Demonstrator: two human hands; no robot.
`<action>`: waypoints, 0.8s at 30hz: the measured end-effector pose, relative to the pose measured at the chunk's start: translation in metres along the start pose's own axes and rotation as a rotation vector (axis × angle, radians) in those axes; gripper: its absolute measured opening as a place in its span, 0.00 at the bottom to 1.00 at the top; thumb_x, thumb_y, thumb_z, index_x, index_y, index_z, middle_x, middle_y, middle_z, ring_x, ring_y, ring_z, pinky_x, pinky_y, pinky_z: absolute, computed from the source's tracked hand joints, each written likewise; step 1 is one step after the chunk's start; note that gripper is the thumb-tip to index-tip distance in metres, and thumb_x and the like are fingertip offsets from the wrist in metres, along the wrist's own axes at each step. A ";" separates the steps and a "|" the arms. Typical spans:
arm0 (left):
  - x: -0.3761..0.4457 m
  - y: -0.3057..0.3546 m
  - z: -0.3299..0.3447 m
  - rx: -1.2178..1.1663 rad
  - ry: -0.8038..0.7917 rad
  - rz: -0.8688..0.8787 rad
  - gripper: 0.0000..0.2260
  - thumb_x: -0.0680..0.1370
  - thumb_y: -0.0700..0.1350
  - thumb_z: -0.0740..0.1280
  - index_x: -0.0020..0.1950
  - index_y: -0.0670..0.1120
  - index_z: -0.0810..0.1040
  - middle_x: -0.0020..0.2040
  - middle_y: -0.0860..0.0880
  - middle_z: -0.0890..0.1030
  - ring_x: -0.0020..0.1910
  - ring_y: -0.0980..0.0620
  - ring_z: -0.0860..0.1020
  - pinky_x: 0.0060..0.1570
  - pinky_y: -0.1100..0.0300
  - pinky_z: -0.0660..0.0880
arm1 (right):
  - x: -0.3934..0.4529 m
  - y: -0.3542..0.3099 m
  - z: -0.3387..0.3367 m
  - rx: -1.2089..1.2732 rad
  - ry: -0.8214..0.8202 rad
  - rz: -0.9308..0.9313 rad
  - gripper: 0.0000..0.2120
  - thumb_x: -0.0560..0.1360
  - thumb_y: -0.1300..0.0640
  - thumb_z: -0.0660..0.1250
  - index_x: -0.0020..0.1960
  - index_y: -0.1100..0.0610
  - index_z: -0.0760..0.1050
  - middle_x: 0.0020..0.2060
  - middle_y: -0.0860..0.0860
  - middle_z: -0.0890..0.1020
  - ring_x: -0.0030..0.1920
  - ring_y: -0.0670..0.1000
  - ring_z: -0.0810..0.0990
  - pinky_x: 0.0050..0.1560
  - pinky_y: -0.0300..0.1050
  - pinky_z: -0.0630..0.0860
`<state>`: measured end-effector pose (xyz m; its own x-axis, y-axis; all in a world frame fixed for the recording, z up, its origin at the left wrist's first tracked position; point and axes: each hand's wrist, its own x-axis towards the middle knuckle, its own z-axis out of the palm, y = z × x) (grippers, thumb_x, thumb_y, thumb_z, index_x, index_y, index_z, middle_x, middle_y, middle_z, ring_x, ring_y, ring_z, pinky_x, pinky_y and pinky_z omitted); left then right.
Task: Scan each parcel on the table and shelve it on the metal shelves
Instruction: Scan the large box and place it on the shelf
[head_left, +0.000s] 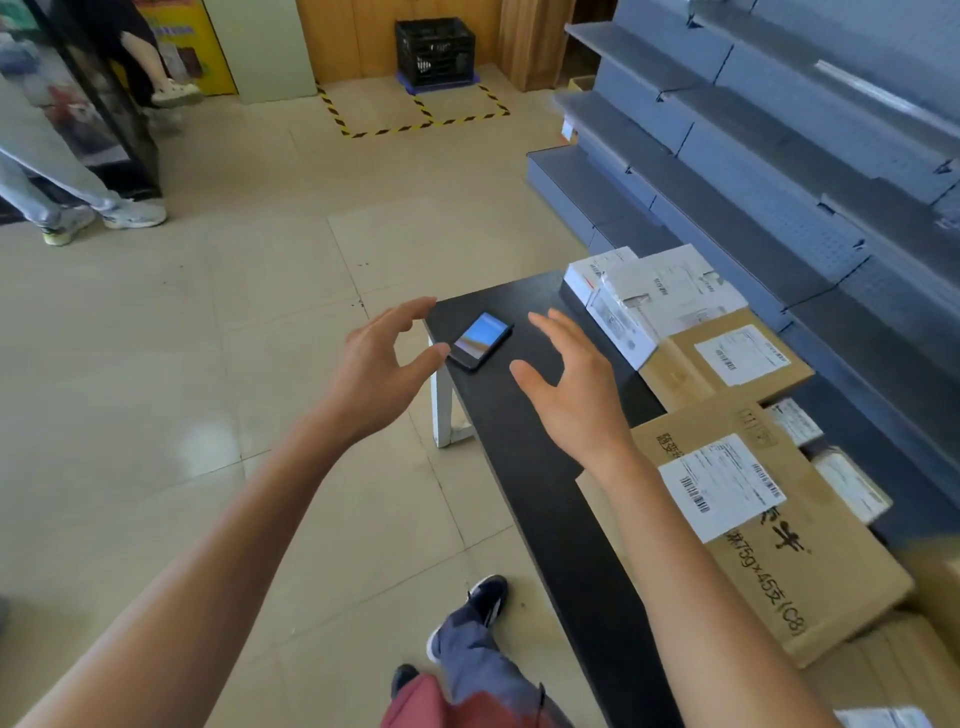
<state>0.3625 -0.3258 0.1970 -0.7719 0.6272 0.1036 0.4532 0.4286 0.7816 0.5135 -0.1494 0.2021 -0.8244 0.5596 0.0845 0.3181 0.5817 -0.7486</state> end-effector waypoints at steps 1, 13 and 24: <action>0.012 -0.002 0.003 0.008 -0.017 -0.001 0.23 0.80 0.53 0.69 0.75 0.58 0.71 0.69 0.59 0.77 0.66 0.56 0.74 0.66 0.46 0.75 | 0.012 0.005 0.001 0.008 0.001 0.009 0.27 0.80 0.51 0.69 0.77 0.47 0.67 0.79 0.47 0.64 0.79 0.47 0.60 0.72 0.42 0.61; 0.144 -0.015 0.056 0.033 -0.180 -0.003 0.23 0.80 0.51 0.69 0.75 0.56 0.72 0.69 0.58 0.77 0.67 0.60 0.74 0.66 0.51 0.74 | 0.118 0.067 0.001 0.067 0.043 0.174 0.27 0.80 0.50 0.69 0.77 0.45 0.67 0.79 0.45 0.65 0.78 0.45 0.61 0.75 0.49 0.66; 0.238 -0.066 0.095 0.006 -0.443 0.007 0.23 0.80 0.51 0.69 0.76 0.57 0.71 0.70 0.58 0.76 0.69 0.58 0.73 0.66 0.49 0.75 | 0.170 0.100 0.031 0.008 0.151 0.433 0.28 0.78 0.50 0.73 0.76 0.46 0.69 0.76 0.45 0.68 0.76 0.46 0.65 0.71 0.53 0.73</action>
<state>0.1916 -0.1429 0.1114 -0.5041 0.8476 -0.1655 0.4613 0.4263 0.7781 0.3902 -0.0143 0.1208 -0.5384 0.8306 -0.1425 0.6143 0.2710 -0.7411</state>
